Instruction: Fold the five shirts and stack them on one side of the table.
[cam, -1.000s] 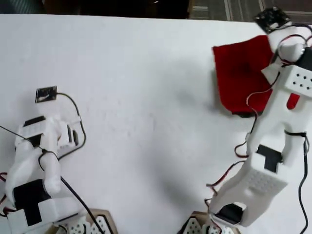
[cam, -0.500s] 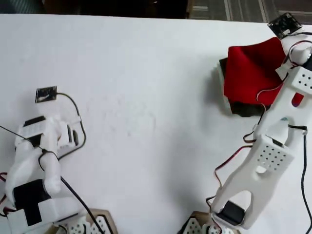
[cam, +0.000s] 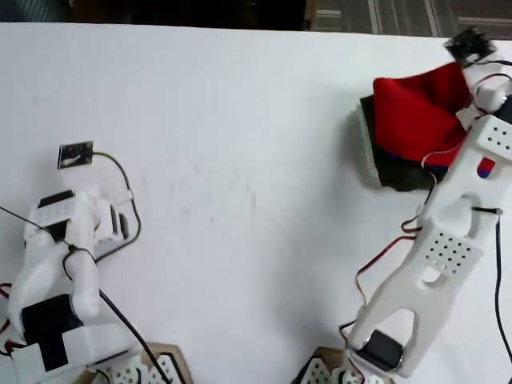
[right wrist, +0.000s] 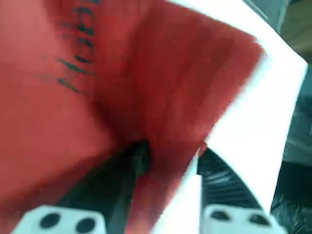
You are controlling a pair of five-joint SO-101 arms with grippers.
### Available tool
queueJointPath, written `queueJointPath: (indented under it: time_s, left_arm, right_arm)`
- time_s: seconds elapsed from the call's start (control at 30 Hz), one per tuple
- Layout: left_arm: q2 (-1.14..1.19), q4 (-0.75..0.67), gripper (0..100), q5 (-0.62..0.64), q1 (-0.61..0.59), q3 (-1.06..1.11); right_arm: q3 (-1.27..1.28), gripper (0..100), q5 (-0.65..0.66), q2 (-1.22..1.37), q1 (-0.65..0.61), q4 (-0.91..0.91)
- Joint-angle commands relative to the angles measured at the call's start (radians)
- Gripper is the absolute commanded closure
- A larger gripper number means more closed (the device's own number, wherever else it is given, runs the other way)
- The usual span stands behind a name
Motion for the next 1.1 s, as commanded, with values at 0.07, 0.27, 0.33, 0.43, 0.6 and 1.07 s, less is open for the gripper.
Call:
queueJointPath:
  time_s: [0.07, 0.27, 0.33, 0.43, 0.6, 1.07]
  left_arm:
    - [-0.014, -0.031, 82, 0.011, -0.011, 0.002]
    - [-0.014, -0.031, 82, 0.011, -0.009, 0.002]
    - [-0.014, -0.031, 82, 0.011, -0.009, 0.002]
    - [-0.014, -0.031, 82, 0.011, -0.009, 0.002]
    - [-0.014, -0.031, 82, 0.011, -0.009, 0.002]
    - [-0.014, -0.031, 82, 0.011, -0.009, 0.002]
  right_arm:
    - [-0.071, 80.7, -0.169, -0.033, 0.067, -0.124]
    - [-0.11, 81.5, -0.33, -0.041, 0.068, -0.116]
    - [-0.138, 86.8, -0.339, -0.039, 0.044, -0.068]
    - [-0.164, 97.1, -0.339, -0.035, 0.015, -0.048]
    - [-0.172, 90.6, -0.341, -0.051, -0.024, 0.021]
    - [-0.16, 97.1, -0.345, -0.056, -0.016, 0.387]
